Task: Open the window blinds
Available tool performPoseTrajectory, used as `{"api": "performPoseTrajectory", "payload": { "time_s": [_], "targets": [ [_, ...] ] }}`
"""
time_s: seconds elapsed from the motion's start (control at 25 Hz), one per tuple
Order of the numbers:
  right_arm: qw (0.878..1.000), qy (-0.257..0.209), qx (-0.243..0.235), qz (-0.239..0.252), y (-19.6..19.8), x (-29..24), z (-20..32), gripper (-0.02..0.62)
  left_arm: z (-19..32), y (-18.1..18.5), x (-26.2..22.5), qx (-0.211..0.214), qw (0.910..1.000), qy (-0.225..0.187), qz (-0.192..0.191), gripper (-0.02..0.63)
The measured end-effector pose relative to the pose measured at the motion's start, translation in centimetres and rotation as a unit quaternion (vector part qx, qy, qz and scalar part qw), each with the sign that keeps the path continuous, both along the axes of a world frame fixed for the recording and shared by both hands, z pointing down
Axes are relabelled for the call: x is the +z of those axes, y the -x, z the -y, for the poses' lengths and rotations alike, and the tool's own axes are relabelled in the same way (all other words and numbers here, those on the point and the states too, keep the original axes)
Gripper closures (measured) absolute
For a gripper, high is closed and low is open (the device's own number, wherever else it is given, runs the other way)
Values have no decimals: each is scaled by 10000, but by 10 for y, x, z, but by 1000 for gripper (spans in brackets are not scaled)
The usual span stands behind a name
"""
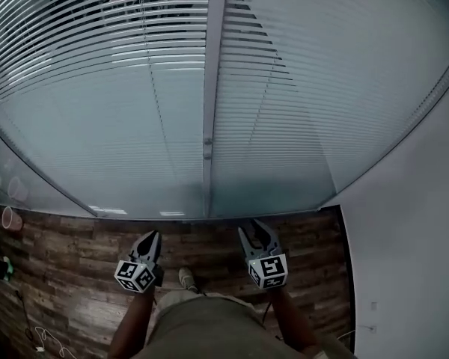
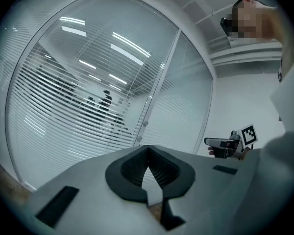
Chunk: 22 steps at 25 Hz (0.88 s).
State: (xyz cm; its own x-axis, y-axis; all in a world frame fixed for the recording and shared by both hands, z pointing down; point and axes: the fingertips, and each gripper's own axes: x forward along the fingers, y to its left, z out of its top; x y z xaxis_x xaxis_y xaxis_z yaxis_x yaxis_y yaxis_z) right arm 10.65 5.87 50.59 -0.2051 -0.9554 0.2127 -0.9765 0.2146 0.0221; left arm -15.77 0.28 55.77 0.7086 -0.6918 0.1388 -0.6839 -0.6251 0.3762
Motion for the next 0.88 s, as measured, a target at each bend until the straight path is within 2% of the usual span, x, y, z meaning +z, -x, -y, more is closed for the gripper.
{"api": "performPoseTrajectory", "payload": {
  "time_s": [0.12, 0.28, 0.44, 0.64, 0.88],
  "targets": [
    [9998, -180, 55, -1, -25, -7, -24, 434, -22, -20, -5, -1, 9999, -130, -1, 592],
    [9994, -1, 240, 249, -62, 14, -74, 434, -75, -33, 10, -175, 9990, 207, -353, 592],
    [9990, -53, 250, 360, -93, -4, -105, 434, -114, -39, -7, -380, 9981, 137, -460, 592],
    [9994, -84, 171, 283, -111, -10, -149, 434, -169, -44, 1, -483, 9978, 226, -401, 591],
    [9998, 99, -34, 195, -120, 5, -174, 434, -210, -60, 14, -444, 9984, 176, -308, 592]
  ]
}}
